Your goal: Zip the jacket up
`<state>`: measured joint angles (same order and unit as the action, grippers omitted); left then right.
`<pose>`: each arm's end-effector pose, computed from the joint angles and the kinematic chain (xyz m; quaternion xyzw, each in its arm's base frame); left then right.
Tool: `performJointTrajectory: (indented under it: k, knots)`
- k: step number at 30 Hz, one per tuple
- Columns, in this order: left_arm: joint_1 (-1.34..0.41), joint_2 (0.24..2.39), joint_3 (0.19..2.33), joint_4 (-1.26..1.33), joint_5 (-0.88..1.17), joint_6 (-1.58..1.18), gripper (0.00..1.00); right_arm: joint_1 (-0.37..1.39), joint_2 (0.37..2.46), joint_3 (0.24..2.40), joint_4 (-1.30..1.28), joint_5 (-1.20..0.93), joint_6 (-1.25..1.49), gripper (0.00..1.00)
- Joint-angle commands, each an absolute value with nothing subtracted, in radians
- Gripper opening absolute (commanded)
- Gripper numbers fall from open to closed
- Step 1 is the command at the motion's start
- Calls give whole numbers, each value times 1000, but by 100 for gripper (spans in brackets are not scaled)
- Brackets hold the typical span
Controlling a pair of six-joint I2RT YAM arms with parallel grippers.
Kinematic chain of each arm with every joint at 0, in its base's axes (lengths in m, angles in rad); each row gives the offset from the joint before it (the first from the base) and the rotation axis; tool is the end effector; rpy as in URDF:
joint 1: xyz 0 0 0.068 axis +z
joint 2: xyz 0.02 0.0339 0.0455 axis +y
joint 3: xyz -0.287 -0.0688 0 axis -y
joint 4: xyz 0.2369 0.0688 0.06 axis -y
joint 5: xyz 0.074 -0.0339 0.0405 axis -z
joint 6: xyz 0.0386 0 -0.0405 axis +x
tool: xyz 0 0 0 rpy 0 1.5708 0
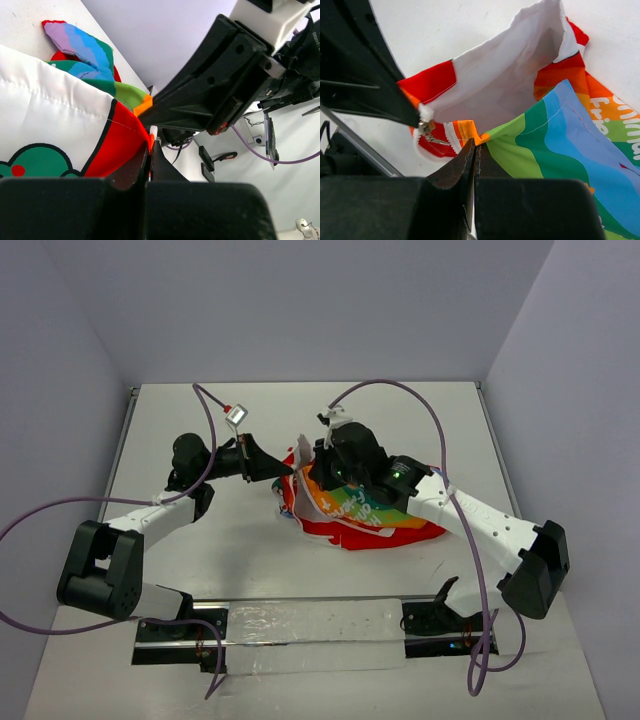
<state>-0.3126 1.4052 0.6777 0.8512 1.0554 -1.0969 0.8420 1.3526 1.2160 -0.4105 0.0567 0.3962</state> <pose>0.2578 -0.1186 0.2953 0.1301 0.6728 -0.6734 0.2773 0.1993 0.2200 0.3623 -0.1791 0.8530 0.2640 0.4131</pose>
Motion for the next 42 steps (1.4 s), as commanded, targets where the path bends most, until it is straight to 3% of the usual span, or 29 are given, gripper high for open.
performJointTrajectory:
  k: [1, 20, 42]
  knots:
    - [-316, 1414, 672, 940, 1047, -1098, 0, 864, 1319, 1206, -391, 26, 392, 0]
    - [-316, 1411, 663, 945, 1046, -1097, 0, 888, 1303, 1212, -430, 165, 402, 0]
    - [-316, 1418, 669, 917, 1044, -1085, 0, 901, 1330, 1249, -436, 113, 378, 0]
